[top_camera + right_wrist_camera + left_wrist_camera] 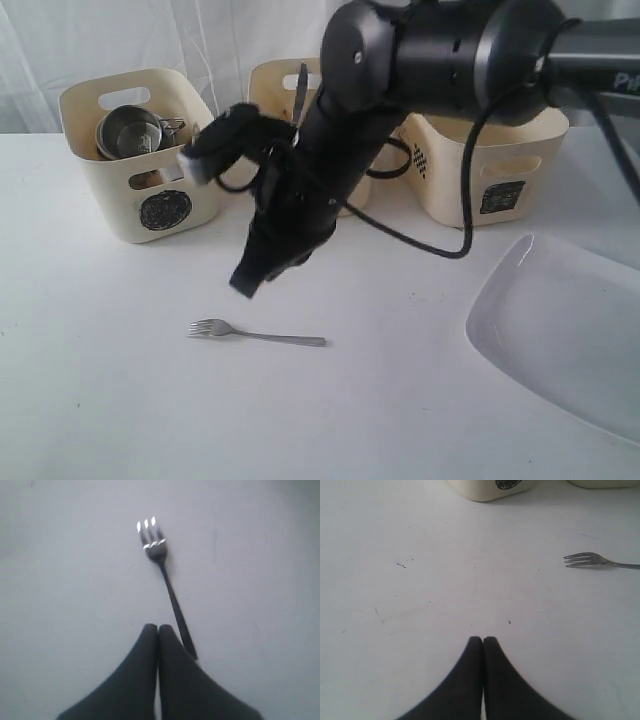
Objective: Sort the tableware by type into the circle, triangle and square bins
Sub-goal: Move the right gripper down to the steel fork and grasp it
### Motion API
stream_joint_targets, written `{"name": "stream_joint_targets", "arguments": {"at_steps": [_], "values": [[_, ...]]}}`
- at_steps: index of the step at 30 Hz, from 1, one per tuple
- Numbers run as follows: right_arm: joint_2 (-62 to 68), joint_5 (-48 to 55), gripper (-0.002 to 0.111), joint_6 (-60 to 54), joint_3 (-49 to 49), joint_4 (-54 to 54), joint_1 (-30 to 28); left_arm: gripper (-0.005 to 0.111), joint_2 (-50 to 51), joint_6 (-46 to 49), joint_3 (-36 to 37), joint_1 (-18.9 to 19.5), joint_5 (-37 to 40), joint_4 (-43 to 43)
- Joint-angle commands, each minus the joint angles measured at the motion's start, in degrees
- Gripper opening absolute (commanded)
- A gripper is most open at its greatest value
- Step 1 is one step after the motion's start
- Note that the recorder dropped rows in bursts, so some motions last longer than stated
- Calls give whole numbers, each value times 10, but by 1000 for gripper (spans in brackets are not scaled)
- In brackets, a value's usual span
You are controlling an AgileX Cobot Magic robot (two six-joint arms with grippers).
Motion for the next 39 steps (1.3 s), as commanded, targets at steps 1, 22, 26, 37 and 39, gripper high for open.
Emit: {"name": "stream_joint_targets", "arguments": {"at_steps": [1, 22, 26, 37, 39], "values": [[32, 9, 9, -67, 7, -25, 22, 0, -2, 0, 6, 0, 14, -3], [139, -192, 51, -86, 2, -34, 60, 0, -2, 0, 6, 0, 14, -3], [170, -112, 41, -56, -62, -35, 60, 0, -2, 0, 6, 0, 14, -3], [221, -94, 39, -34, -101, -50, 60, 0, -2, 0, 6, 0, 14, -2], [225, -99, 39, -34, -101, -60, 60, 0, -2, 0, 6, 0, 14, -2]]}}
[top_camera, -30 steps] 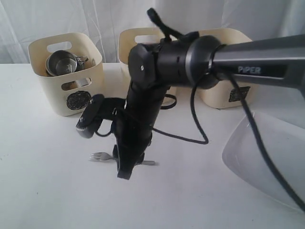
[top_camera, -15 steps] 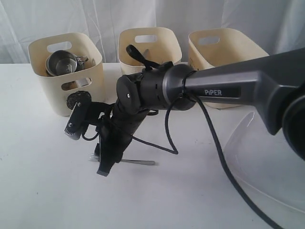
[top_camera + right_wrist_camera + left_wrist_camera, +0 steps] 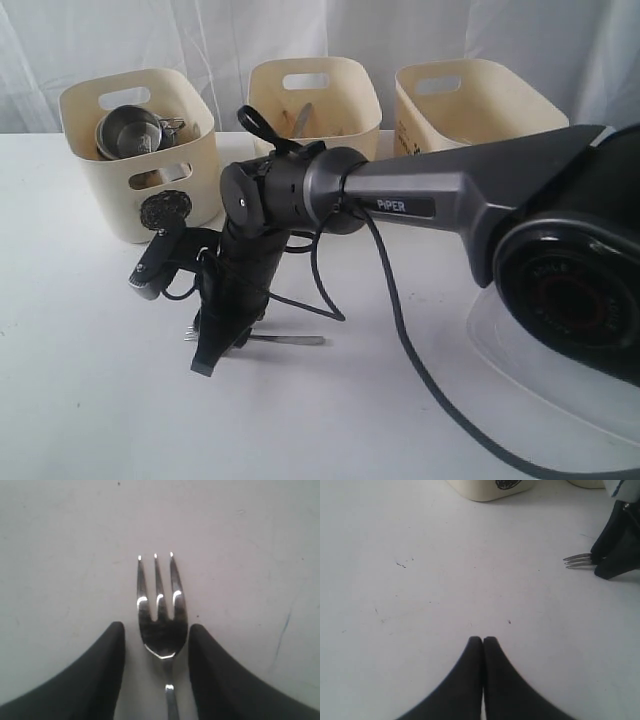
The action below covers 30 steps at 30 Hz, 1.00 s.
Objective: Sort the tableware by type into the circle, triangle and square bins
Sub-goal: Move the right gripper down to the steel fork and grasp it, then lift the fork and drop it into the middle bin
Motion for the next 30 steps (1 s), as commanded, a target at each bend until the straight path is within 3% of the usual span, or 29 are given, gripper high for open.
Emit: {"name": "stream_joint_targets", "arguments": {"at_steps": [1, 11, 18, 30], "values": [[10, -7, 39, 4, -4, -20, -1, 0, -2, 0, 6, 0, 14, -2], [14, -26, 37, 2, -4, -20, -1, 0, -2, 0, 6, 0, 14, -2], [22, -9, 0, 1, -4, -18, -1, 0, -2, 0, 6, 0, 14, -2], [-4, 16, 0, -11, -4, -17, -1, 0, -2, 0, 6, 0, 14, -2]]}}
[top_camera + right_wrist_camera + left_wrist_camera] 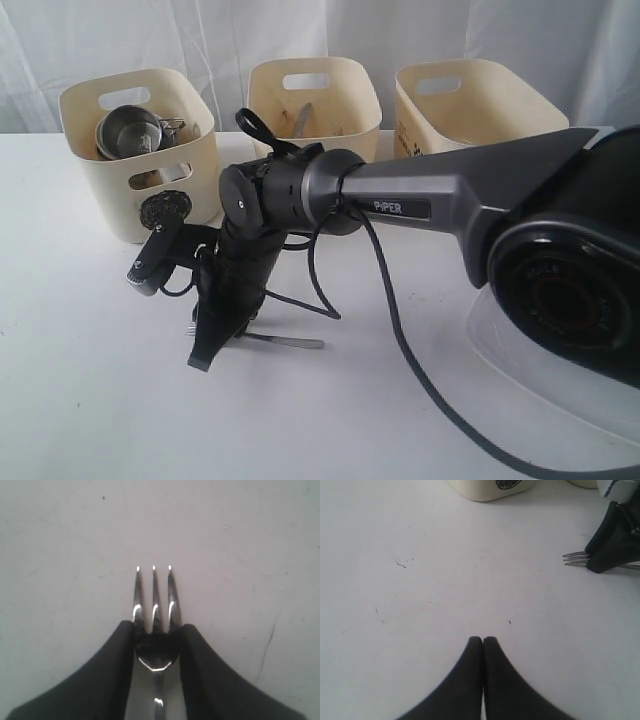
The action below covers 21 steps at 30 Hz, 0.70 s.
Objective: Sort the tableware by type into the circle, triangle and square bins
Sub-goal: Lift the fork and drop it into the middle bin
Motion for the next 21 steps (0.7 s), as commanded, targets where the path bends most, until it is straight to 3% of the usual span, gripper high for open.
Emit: {"name": "stream_joint_targets", "arguments": {"at_steps": [1, 14, 21], "values": [[-19, 36, 0, -10, 2, -7, -1, 0, -2, 0, 6, 0, 14, -3], [-93, 44, 0, -5, 2, -9, -1, 0, -2, 0, 6, 0, 14, -3], [-179, -106, 0, 64, 0, -46, -25, 0, -2, 0, 6, 0, 14, -3]]}}
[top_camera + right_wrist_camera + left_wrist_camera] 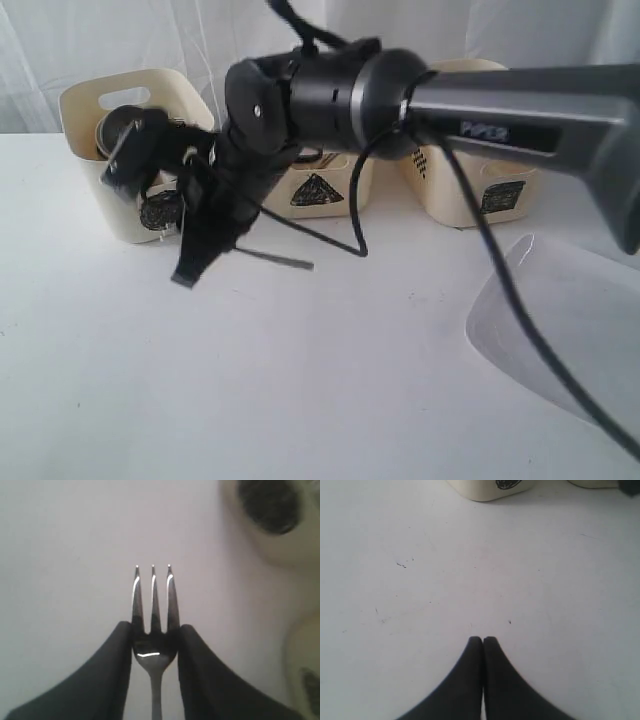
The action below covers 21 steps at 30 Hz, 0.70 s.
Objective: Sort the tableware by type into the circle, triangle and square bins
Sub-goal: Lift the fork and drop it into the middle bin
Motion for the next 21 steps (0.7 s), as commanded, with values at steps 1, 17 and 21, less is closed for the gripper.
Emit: {"name": "stream_joint_targets", "arguments": {"at_steps": [1, 17, 21], "values": [[-56, -119, 0, 69, 0, -11, -33, 0, -2, 0, 6, 0, 14, -3], [-20, -475, 0, 364, 0, 4, -171, 0, -2, 0, 6, 0, 14, -3], [56, -714, 0, 371, 0, 4, -176, 0, -2, 0, 6, 0, 14, -3]]}}
